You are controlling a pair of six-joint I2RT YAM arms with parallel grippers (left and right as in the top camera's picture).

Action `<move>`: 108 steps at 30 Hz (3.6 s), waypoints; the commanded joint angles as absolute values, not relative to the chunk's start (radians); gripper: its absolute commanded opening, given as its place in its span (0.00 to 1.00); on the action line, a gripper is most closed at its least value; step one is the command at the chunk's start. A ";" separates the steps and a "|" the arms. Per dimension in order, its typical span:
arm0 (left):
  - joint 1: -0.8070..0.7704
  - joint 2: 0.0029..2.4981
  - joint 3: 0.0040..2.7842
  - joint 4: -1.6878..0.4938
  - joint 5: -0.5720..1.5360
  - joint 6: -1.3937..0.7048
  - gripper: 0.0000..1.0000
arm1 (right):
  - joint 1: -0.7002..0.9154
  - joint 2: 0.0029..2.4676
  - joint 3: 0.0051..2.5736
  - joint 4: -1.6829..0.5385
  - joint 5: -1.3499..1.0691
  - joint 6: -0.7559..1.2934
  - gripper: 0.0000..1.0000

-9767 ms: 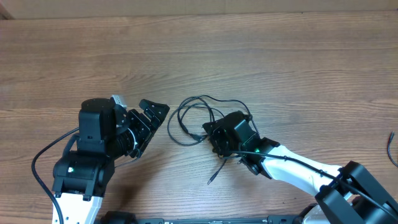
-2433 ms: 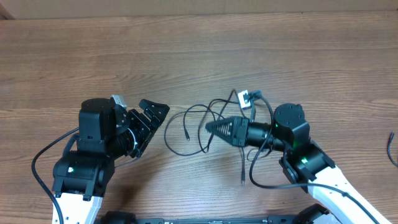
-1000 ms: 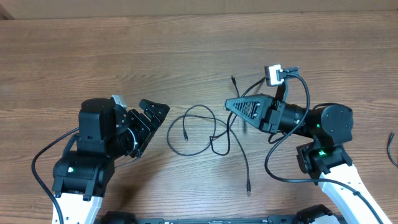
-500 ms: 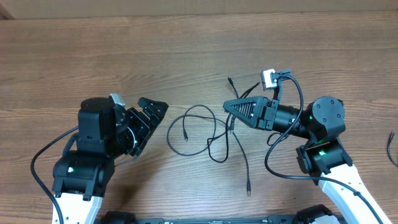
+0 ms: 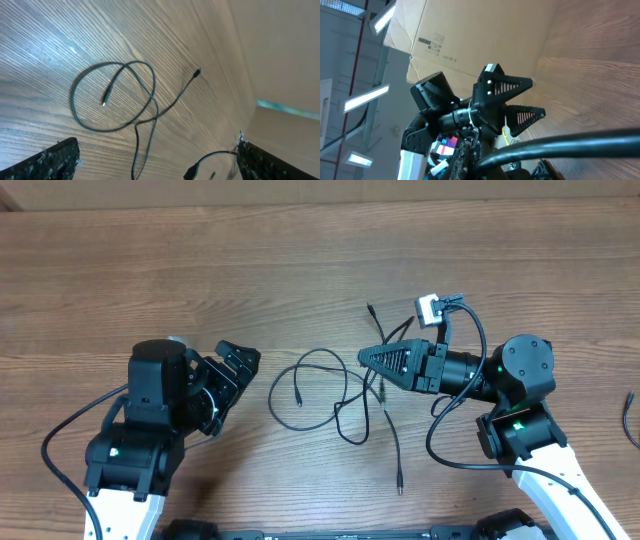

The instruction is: Untangle cables

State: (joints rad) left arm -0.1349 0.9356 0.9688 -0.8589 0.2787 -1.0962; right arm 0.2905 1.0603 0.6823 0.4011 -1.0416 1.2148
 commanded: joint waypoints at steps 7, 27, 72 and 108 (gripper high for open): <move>-0.168 1.105 0.979 -0.817 0.327 -1.083 1.00 | 0.287 1.052 0.693 0.375 -1.056 1.199 0.04; -0.393 1.591 0.979 -0.494 0.244 -0.396 1.00 | 0.287 1.052 0.693 0.274 -1.079 1.196 0.04; -0.494 1.855 0.979 -0.133 0.289 0.449 0.80 | 0.287 1.052 0.693 0.273 -1.074 1.196 0.04; -0.424 1.853 0.979 -0.397 -0.107 -0.346 0.04 | 0.147 1.024 0.744 -0.228 -0.659 0.699 0.04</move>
State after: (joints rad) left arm -0.4187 1.8416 0.9905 -0.3622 -0.3103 -0.1196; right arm 0.1902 1.0554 0.6922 -0.1421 -0.8120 0.8219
